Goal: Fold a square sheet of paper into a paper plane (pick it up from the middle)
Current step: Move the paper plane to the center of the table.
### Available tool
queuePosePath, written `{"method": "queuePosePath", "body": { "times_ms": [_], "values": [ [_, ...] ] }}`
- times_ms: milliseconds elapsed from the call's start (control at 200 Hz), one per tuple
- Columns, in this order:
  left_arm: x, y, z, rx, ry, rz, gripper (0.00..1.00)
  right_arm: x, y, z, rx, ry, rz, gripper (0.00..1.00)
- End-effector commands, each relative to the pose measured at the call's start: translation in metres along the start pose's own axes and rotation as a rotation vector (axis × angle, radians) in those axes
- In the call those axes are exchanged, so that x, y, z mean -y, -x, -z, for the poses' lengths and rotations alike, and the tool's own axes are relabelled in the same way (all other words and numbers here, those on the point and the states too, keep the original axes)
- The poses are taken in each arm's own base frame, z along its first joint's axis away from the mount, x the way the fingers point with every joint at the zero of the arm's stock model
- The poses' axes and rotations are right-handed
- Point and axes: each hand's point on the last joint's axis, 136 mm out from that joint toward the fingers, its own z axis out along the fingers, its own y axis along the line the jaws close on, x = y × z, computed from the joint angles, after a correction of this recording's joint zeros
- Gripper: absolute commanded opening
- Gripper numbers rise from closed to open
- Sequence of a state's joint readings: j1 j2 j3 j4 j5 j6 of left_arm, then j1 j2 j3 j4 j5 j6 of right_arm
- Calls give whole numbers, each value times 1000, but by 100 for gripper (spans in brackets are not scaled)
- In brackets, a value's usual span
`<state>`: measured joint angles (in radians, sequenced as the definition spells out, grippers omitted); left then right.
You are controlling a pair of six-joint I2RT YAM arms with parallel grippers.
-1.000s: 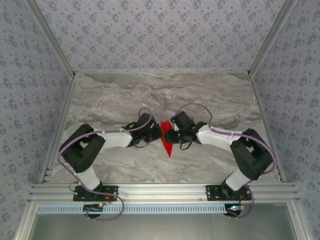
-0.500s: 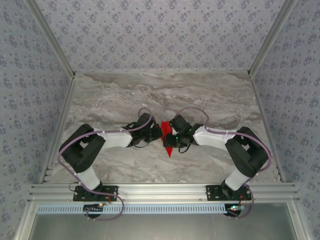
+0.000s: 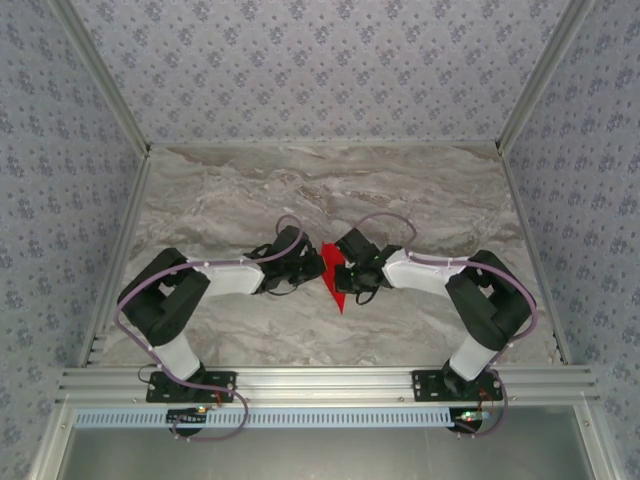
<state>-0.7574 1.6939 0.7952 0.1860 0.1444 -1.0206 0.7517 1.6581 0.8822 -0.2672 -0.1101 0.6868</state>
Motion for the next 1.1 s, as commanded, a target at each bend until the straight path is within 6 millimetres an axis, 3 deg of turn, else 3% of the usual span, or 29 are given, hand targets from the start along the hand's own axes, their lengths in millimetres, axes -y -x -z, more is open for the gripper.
{"method": "queuePosePath", "body": {
  "times_ms": [0,285,575,605,1094],
  "values": [
    [5,16,19,43,7,3,19,13,3,5,4,-102,20,5],
    [-35,40,65,124,236,5,67,28,15,21,26,-228,48,4],
    [-59,49,92,186,385,-15,91,29,17,5,-17,-249,75,14],
    [-61,48,94,188,392,-13,97,28,17,4,-20,-250,75,15],
    [-71,45,96,183,433,-8,99,33,8,-16,-57,-300,58,17]
  ]
}}
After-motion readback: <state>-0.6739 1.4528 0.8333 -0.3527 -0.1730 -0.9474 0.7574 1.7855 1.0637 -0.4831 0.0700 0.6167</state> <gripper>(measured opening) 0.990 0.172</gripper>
